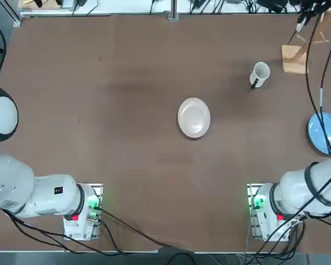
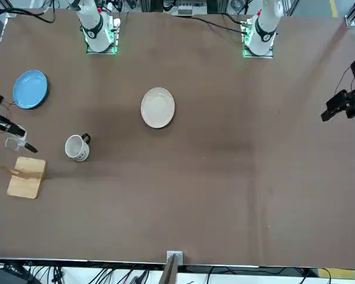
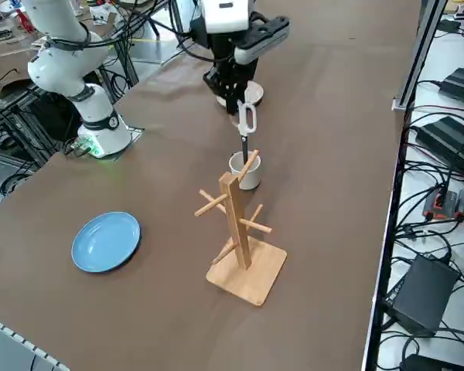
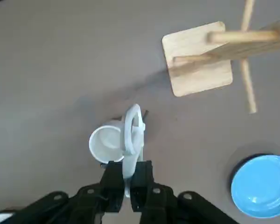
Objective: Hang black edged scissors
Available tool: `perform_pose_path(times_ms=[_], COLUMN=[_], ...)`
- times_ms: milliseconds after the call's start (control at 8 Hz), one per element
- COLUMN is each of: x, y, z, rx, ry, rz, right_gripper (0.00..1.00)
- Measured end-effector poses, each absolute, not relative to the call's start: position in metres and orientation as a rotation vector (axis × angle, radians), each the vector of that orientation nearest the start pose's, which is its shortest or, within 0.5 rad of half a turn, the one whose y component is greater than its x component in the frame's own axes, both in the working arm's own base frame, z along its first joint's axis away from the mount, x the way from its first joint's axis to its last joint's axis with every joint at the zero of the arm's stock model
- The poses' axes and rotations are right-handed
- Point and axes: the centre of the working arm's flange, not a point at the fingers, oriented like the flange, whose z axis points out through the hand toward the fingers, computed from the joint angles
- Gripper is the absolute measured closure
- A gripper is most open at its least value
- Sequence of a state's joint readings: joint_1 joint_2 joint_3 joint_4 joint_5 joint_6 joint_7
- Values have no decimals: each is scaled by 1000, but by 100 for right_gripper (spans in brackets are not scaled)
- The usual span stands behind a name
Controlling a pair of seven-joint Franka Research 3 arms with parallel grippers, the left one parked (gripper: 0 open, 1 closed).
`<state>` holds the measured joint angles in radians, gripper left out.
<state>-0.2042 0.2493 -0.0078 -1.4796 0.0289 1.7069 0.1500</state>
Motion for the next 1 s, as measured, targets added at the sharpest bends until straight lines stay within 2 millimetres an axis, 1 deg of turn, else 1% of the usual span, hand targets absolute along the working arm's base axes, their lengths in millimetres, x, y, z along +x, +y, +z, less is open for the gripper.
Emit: perform_pose_path(times_ms=[125, 375, 625, 750, 875, 1000], x=[623, 626, 627, 628, 631, 636], y=[-152, -188, -223, -235, -238, -236], z=[535, 539, 534, 530, 527, 526], rx=[-3032, -2953, -2871, -2847, -2838, -2838], ry=[588, 594, 560, 548, 535, 523], rz=[6, -44, -87, -98, -106, -114], right_gripper=[89, 89, 89, 89, 89, 89])
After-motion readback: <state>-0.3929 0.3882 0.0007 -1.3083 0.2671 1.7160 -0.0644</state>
